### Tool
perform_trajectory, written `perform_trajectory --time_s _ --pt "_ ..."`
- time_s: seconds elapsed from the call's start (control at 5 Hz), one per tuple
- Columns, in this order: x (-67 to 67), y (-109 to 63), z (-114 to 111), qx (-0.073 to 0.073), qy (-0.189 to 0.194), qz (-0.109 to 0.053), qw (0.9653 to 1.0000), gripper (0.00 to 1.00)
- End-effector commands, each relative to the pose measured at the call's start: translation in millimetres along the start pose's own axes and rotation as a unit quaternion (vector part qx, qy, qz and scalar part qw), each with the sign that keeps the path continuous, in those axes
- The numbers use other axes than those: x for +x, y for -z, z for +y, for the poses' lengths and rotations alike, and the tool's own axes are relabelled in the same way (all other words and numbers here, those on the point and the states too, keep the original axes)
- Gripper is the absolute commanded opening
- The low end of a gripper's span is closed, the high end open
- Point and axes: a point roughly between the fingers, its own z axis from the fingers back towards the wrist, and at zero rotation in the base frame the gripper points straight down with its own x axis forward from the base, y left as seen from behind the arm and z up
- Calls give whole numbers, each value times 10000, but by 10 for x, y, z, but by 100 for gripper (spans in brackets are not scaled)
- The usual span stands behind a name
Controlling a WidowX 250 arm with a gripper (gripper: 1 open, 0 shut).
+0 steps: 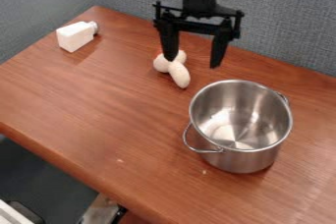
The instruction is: Put the mushroom in the metal pot
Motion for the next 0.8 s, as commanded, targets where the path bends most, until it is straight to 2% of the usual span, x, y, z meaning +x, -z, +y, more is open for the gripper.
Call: perform_trajectory --time_s 0.0,0.2,0.4,0.6 --pt "243 -64 66 19 -523 -529 9972 100" --pt "452 112 81 118 -1027 -646 9925 100" --pt "564 343 150 -4 -1321 -581 9895 100" --pt "641 525 247 -159 -1690 -511 9842 100"
